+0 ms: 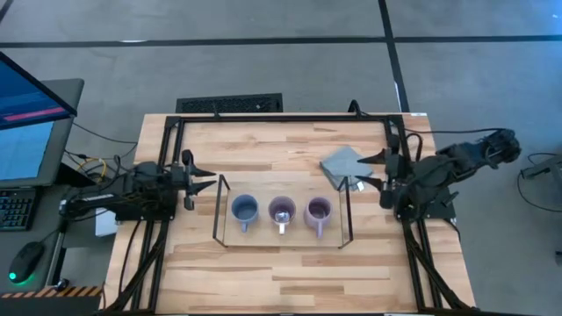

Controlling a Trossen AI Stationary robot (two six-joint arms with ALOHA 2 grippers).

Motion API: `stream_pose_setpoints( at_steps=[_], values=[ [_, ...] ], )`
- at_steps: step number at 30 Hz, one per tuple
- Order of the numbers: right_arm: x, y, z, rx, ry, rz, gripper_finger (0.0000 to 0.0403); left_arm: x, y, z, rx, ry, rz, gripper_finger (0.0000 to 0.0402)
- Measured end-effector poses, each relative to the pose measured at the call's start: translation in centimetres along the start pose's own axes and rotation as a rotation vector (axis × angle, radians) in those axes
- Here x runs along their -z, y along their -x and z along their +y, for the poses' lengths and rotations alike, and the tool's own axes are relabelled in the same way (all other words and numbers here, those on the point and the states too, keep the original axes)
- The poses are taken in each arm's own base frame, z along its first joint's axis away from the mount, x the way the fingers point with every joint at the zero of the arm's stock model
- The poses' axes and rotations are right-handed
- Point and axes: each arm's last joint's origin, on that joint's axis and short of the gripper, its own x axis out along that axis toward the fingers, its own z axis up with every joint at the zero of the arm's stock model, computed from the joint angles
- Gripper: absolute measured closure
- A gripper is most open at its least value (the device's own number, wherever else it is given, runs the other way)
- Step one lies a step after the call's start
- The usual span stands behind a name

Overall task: Stack small to large cups/mugs on shelf
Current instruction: Return to Home Position

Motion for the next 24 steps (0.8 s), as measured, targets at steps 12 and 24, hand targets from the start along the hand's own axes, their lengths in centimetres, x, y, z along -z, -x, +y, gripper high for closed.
stream_pose_setpoints(
  at_steps=[12,24],
  values=[
    [8.9,-1.1,-1.1,0.056,-0.005,-0.23,0.0179,-0.3,0.0,0.1,-0.039,-0.046,-0.021,0.0303],
    [12.8,-2.4,-3.9,0.425,-0.015,-0.216,0.0178,-0.2,0.2,1.0,-0.333,-0.16,0.034,0.0303]
  ],
)
